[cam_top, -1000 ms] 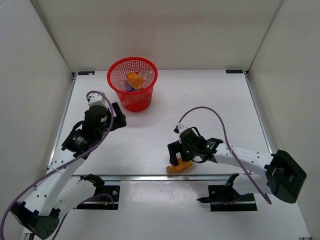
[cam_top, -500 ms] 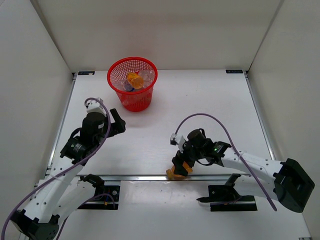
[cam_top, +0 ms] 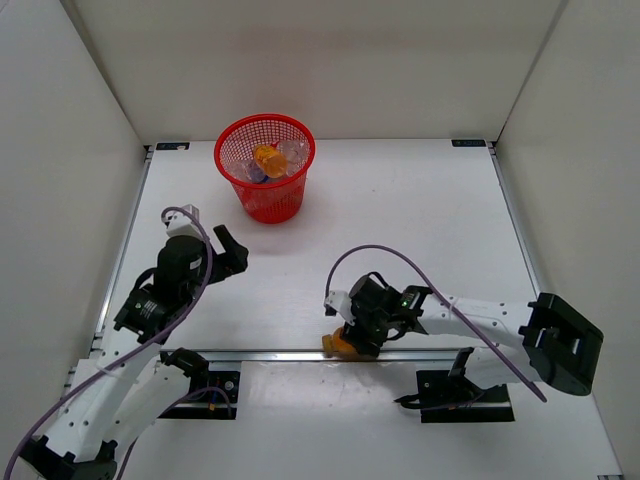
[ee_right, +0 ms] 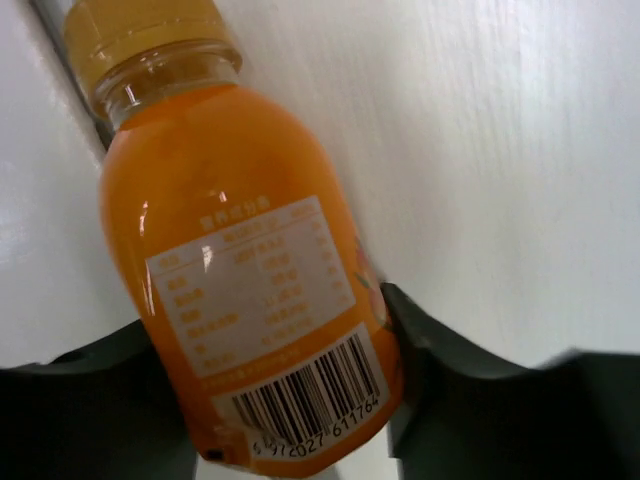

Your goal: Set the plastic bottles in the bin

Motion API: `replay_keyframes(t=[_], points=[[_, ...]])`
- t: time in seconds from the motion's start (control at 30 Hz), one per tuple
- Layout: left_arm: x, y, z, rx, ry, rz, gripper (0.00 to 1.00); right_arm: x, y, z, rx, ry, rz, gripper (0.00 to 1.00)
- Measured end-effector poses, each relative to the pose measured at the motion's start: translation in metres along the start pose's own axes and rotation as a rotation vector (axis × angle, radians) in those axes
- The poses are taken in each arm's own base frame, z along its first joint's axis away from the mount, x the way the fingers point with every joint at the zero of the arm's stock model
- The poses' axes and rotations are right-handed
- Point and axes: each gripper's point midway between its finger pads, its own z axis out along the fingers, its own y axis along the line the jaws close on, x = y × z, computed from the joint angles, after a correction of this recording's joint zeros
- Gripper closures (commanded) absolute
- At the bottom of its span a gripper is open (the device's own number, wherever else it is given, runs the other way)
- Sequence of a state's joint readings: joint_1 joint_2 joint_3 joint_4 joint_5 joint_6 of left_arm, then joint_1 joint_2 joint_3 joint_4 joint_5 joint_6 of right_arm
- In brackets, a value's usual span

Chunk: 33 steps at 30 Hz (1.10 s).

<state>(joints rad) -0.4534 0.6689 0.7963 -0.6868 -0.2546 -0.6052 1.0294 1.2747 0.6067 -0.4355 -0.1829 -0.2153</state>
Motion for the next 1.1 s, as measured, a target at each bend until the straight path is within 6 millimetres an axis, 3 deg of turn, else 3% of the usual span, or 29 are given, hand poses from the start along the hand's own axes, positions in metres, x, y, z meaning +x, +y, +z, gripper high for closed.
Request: replay_keyframes(t=[0.1,0.17,0.2,0.33,0.5,0.57,0.63,0.7,0.77,0.87,0.97,1.1], points=[[-0.002,0.001,-0.002,0.001,-0.012,-0.01,0.02,-0.009,-0.009,-0.007,0.045,-0.023,0.0,0.77],[-0.003,0.002,-0.002,-0.007,-0.013,-0.011,0.02,-0.028,-0.017,-0.018,0.078,-0.088,-0.008,0.91],[-0.003,0.003,-0.001,-0.012,-0.012,-0.011,0.02,-0.044,-0.022,-0.026,0.094,-0.141,-0.021,0.93],[-0.003,0.009,0.003,-0.042,-0.008,-0.016,0.01,-0.123,-0.051,-0.079,0.173,-0.384,-0.045,0.92],[-0.009,0.018,0.001,-0.071,-0.037,-0.055,0.02,-0.245,-0.126,-0.178,0.372,-0.675,-0.056,0.92],[-0.01,0.02,-0.001,-0.078,-0.045,-0.074,0.01,-0.289,-0.159,-0.207,0.433,-0.766,-0.059,0.91],[-0.007,0.023,0.0,-0.084,-0.043,-0.085,0.01,-0.323,-0.186,-0.223,0.467,-0.828,-0.065,0.89],[0.0,0.027,0.001,-0.098,-0.025,-0.09,0.01,-0.356,-0.22,-0.224,0.496,-0.868,-0.061,0.85],[0.005,0.03,0.001,-0.111,-0.007,-0.095,0.01,-0.375,-0.249,-0.207,0.515,-0.883,-0.046,0.85],[0.008,0.033,0.0,-0.124,0.003,-0.101,0.01,-0.38,-0.287,-0.167,0.512,-0.863,0.016,0.83],[0.01,0.035,0.001,-0.135,0.014,-0.1,0.01,-0.384,-0.31,-0.128,0.481,-0.859,0.082,0.81],[0.013,0.038,0.003,-0.15,0.031,-0.096,0.01,-0.399,-0.333,-0.099,0.487,-0.899,0.121,0.77]])
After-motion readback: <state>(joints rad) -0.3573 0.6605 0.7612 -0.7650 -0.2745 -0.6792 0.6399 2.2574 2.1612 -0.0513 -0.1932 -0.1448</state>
